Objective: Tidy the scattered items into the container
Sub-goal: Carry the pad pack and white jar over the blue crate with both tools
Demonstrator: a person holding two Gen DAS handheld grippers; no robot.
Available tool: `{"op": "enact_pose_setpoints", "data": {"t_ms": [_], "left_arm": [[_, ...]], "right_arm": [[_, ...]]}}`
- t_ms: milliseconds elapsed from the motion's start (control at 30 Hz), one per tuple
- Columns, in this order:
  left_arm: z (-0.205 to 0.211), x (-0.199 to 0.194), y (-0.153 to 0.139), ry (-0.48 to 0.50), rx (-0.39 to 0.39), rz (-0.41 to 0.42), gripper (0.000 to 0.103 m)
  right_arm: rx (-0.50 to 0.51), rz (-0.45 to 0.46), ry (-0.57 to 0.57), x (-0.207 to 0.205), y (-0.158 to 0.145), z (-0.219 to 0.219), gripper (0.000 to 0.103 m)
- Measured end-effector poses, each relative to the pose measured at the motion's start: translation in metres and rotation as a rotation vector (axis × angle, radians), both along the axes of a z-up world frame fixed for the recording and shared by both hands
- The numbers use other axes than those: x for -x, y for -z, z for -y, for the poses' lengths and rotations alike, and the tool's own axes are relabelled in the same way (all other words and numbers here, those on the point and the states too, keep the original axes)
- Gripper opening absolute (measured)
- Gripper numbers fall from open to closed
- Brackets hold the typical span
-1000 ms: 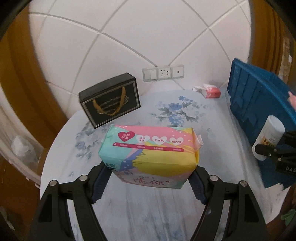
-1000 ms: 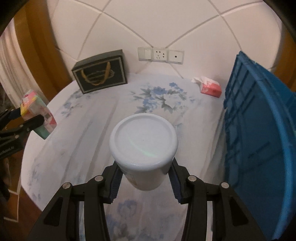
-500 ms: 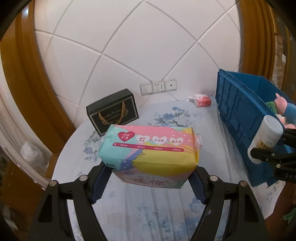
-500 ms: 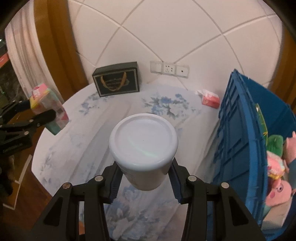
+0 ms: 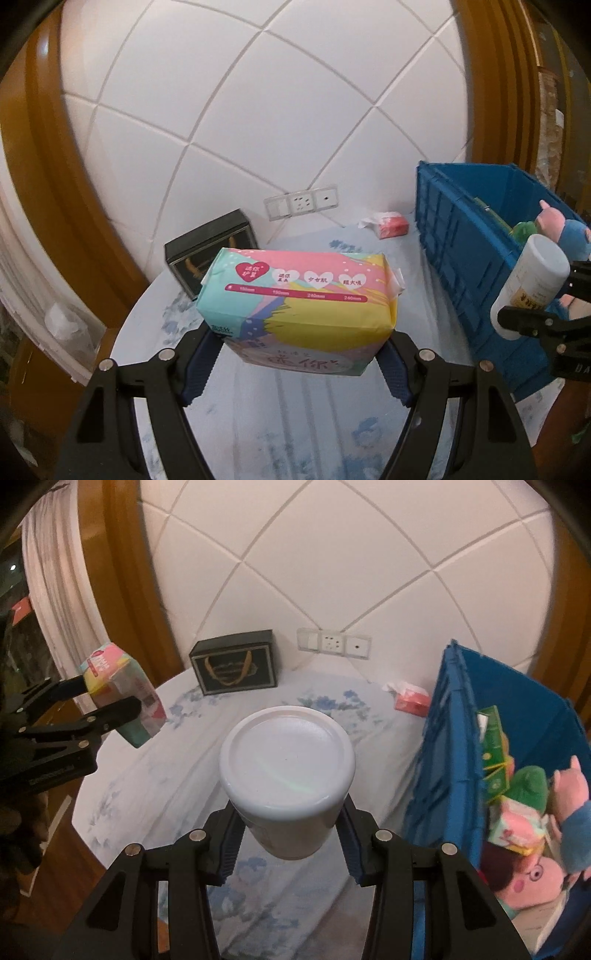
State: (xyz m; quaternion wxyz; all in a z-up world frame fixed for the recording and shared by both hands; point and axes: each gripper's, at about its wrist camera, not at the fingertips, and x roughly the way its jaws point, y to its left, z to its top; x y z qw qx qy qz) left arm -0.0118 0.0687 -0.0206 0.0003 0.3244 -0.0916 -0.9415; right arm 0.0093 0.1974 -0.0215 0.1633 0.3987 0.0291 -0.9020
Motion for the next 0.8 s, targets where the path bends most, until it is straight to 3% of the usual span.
{"op": "enact_pose_setpoints", "data": {"t_ms": [200,800], "left_arm": [[-0.048,0.013,-0.006,0.059,-0.006,-0.006,0.076],[-0.182,0.047,-0.027,0.209,0.018,-0.033,0.076]], "right_arm": [[-0.021,-0.061,0.032,-0.005,-0.014,-0.037,0.046],[0.014,-0.12,0.179,-0.018,-0.035,-0.16,0.046]]}}
